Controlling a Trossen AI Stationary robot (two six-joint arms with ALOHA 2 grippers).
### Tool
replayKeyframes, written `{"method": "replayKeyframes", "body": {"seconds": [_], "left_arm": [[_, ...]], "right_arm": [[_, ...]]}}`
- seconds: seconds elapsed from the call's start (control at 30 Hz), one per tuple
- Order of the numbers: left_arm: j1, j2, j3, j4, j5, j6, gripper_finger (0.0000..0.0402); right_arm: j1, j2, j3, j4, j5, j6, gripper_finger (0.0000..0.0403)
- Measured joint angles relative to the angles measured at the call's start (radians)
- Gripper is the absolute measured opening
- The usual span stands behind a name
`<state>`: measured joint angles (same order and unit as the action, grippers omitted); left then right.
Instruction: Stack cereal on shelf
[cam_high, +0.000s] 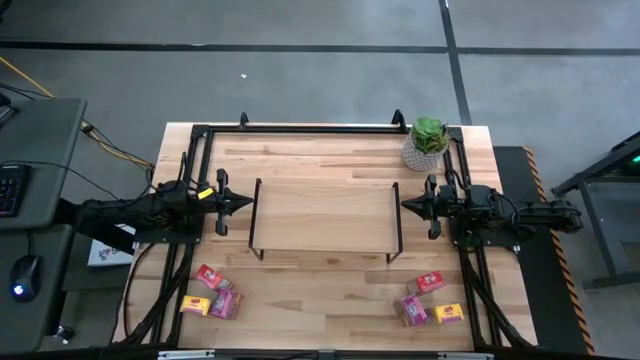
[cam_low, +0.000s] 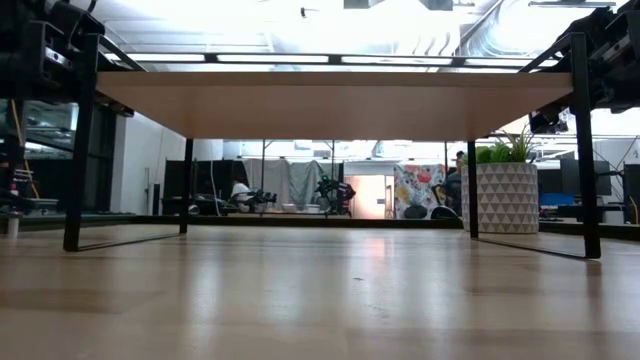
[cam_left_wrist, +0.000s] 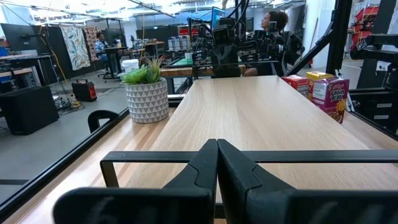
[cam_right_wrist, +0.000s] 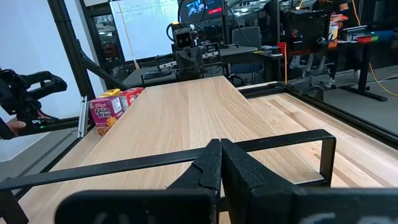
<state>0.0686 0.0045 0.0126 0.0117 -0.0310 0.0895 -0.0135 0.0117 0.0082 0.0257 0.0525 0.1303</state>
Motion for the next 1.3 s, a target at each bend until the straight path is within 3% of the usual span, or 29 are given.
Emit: {"method": "replayKeyframes", "body": {"seconds": [0.83, 1.0, 1.1, 1.3], "left_arm": [[0.0, 0.0, 0.0, 0.0, 0.0, 0.0, 0.0003], [0.0, 0.0, 0.0, 0.0, 0.0, 0.0, 0.0003], [0.0, 0.0, 0.0, 0.0, 0.0, 0.0, 0.0003], [0.0, 0.0, 0.0, 0.0, 0.0, 0.0, 0.0003]], "right_arm": [[0.0, 0.0, 0.0, 0.017, 0.015, 0.001, 0.0], [0.0, 0.0, 0.0, 0.336, 0.071, 0.137, 0.0], [0.0, 0.002, 0.0, 0.526, 0.067, 0.086, 0.0], [0.003, 0.092, 0.008, 0.798, -0.248, -0.005, 0.0]]}}
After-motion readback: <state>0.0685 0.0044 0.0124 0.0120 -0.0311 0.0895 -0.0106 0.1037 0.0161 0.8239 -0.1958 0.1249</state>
